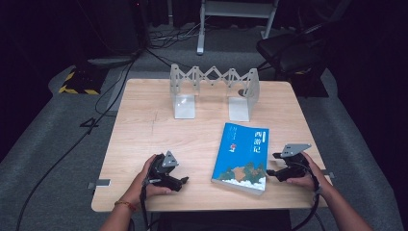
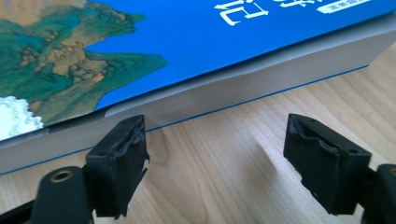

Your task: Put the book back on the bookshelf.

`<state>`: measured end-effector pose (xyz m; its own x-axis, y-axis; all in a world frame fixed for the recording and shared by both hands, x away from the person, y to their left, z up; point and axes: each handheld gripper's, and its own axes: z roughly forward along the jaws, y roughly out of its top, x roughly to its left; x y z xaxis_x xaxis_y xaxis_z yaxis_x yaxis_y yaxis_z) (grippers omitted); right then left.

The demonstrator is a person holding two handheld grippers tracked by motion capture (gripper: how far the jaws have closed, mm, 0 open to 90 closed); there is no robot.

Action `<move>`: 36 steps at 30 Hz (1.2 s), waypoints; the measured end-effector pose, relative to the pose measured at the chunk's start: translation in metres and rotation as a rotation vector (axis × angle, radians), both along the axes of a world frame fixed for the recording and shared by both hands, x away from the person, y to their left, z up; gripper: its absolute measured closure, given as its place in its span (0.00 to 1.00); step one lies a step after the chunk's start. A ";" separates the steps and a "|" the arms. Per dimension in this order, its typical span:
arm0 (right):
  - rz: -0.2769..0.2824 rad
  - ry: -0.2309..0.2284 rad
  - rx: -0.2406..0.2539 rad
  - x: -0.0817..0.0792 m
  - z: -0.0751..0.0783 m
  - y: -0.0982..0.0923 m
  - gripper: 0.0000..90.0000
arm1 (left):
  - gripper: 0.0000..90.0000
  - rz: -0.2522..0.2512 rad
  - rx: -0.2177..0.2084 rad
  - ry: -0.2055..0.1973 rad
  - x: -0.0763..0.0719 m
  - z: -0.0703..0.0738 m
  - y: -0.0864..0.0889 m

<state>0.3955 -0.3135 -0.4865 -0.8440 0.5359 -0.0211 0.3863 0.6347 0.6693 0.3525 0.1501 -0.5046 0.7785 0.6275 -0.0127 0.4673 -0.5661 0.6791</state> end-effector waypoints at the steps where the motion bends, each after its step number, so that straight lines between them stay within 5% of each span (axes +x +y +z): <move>1: 0.002 0.016 0.008 0.000 -0.001 -0.001 0.25 | 0.10 -0.001 0.001 0.001 0.000 0.000 0.000; 7: 0.021 -0.003 -0.024 -0.002 -0.005 0.003 0.25 | 0.10 -0.005 0.003 0.003 0.001 0.000 -0.001; 12: 0.019 0.005 0.059 -0.003 0.002 -0.005 0.26 | 0.10 -0.008 0.003 0.004 0.002 0.001 -0.001; 17: 0.049 0.012 0.004 -0.005 -0.003 0.001 0.28 | 0.10 -0.007 0.004 0.004 0.001 0.001 -0.001; 36: 0.034 -0.008 0.089 -0.007 0.009 -0.002 0.27 | 0.14 -0.019 0.007 0.017 0.001 0.003 -0.003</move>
